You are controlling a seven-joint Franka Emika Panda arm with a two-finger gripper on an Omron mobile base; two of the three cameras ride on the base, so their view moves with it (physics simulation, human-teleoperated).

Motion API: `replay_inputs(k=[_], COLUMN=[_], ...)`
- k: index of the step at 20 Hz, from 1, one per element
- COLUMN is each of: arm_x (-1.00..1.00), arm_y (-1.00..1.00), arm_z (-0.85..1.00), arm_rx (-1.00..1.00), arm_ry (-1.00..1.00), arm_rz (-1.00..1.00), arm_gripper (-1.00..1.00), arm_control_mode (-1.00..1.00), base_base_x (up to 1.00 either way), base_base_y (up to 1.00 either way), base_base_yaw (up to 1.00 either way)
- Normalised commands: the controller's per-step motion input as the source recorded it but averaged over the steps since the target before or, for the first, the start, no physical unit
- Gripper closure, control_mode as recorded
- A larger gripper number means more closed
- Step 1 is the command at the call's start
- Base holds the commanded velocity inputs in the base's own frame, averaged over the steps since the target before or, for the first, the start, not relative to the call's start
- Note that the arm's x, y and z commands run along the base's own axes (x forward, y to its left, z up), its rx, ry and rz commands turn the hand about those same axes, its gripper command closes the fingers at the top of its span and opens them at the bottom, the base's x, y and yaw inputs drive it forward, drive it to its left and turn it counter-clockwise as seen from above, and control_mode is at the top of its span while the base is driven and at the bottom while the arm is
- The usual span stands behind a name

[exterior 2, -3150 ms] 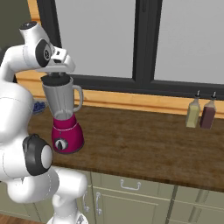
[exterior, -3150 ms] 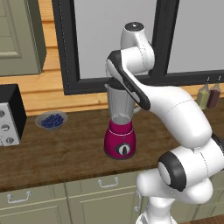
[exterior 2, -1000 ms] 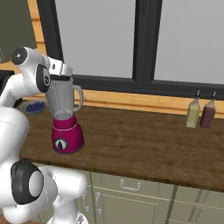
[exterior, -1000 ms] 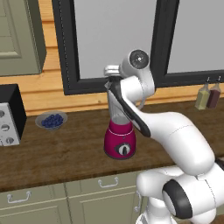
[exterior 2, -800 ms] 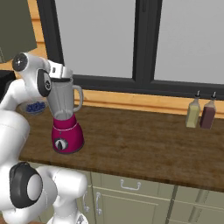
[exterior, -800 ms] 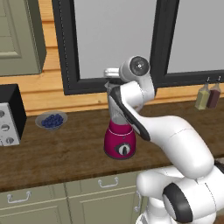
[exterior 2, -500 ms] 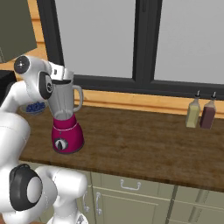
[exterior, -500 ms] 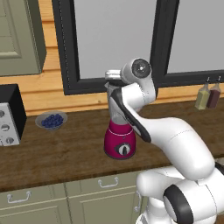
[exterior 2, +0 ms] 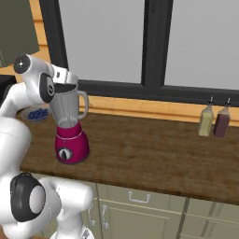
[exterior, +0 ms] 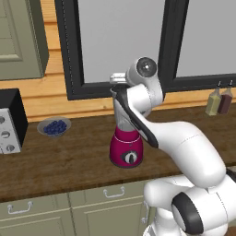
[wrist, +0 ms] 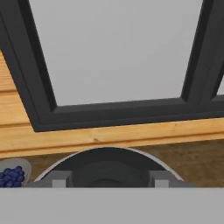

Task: Close the lid blender by securely placing the lid on top.

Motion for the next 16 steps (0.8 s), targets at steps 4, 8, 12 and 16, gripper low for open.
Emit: replay_inputs(k=[4,8,12,16], arm_x=[0.00,0.00,-0.08,-0.46], arm_y=[0.00,-0.07,-0.17,-0.21], arm_z=[0.00,0.02,0.25,0.20], arm_rx=[-0.01,0.00,0.00,0.00], arm_ry=[0.00,0.00,0.00,0.00], arm_rz=[0.00,-0.01,-0.02,0.00], arm_gripper=[-1.00,-1.00,-1.00,-1.00], arm_control_mode=[-1.00,-1.00,-1.00,-1.00], base_base_x=[0.00,0.00,0.00,0.00], base_base_y=[0.00,0.00,0.00,0.00], base_base_yaw=[0.00,0.00,0.00,0.00])
